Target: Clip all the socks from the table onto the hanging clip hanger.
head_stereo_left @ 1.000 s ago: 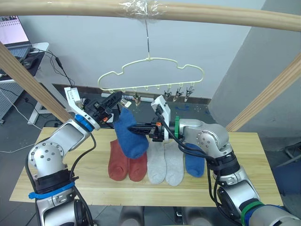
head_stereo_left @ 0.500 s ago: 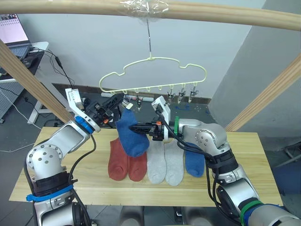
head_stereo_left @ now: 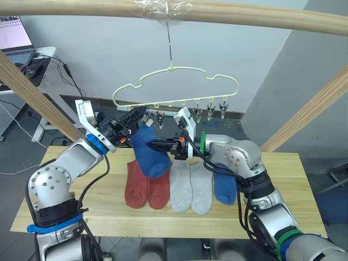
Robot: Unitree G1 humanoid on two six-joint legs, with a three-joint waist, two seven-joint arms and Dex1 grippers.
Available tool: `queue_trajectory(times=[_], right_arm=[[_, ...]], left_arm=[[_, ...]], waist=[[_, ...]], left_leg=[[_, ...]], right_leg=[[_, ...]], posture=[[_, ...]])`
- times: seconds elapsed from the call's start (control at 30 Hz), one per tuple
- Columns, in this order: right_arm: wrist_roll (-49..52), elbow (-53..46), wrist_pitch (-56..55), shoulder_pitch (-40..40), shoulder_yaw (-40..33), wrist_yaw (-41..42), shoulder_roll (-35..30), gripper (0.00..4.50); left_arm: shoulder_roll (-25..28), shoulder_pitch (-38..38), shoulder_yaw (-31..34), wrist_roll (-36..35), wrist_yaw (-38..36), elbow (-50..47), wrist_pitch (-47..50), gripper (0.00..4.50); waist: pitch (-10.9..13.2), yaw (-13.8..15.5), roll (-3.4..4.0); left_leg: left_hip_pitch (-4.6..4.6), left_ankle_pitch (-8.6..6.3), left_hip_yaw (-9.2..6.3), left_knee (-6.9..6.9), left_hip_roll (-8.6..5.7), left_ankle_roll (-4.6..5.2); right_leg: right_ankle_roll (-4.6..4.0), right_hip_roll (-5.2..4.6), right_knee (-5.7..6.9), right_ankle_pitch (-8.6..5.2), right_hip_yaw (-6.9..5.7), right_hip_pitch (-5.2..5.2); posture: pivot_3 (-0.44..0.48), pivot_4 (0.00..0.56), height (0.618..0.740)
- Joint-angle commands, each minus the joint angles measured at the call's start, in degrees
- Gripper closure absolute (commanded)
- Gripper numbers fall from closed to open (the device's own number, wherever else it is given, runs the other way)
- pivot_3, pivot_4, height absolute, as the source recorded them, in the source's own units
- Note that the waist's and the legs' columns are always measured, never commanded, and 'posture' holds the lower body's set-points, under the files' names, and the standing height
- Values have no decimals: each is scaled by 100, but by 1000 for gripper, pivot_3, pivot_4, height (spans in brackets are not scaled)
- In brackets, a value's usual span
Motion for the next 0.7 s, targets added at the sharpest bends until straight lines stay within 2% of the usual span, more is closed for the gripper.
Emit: queue_trajectory(times=[0.03,0.17,0.2,0.27,0.3,0.33,0.5,0.6,0.7], right_arm=[[5,-130,-78,71,36,-31,146,4500],[37,-108,-19,149,105,-202,479,4500],[39,-71,-18,160,96,-250,560,4500],[-44,54,-93,176,111,-370,714,4500],[-37,103,-91,187,97,-396,783,3984],[-25,113,-74,207,92,-405,822,3767],[-199,61,-110,323,205,-405,701,2086],[-450,-51,-248,482,335,-326,318,1016],[-617,-279,-370,728,375,-238,-131,21]], left_arm=[[103,30,25,-17,-95,-199,-183,1440],[184,90,7,95,-134,-233,-279,184],[228,111,-25,188,-175,-260,-318,16],[359,201,-131,422,-374,-331,-379,16],[413,247,-176,542,-457,-363,-420,0],[442,286,-207,651,-502,-397,-482,0],[586,501,-378,1206,-763,-542,-751,0],[659,696,-531,1642,-904,-673,-966,0],[767,977,-894,2461,-1040,-778,-1376,0]], waist=[[0,-2,0],[2,-10,1],[5,-10,2],[6,-17,3],[6,-18,3],[8,-16,5],[11,-1,6],[11,13,6],[12,14,7]], left_leg=[[0,0,-1,0,0,0],[0,0,-2,-2,2,0],[0,0,-3,-2,2,0],[0,0,-4,-2,2,0],[0,0,-4,-3,2,0],[1,0,-4,-3,2,-1],[-1,2,-6,-3,2,-4],[-3,2,-6,-4,0,-4],[-6,2,-4,-5,-2,-4]], right_leg=[[0,0,0,0,-1,0],[0,0,0,0,-4,0],[0,0,0,0,-5,-1],[0,0,0,0,-6,-1],[0,1,0,0,-7,-1],[0,1,0,0,-7,-1],[0,1,-1,-1,-10,-1],[0,-1,-5,-1,-10,-1],[0,-3,-8,-1,-9,-2]], posture=[[134,256,740],[136,257,740],[136,257,740],[136,257,740],[136,257,740],[141,257,740],[143,252,740],[140,249,740],[142,247,740]])
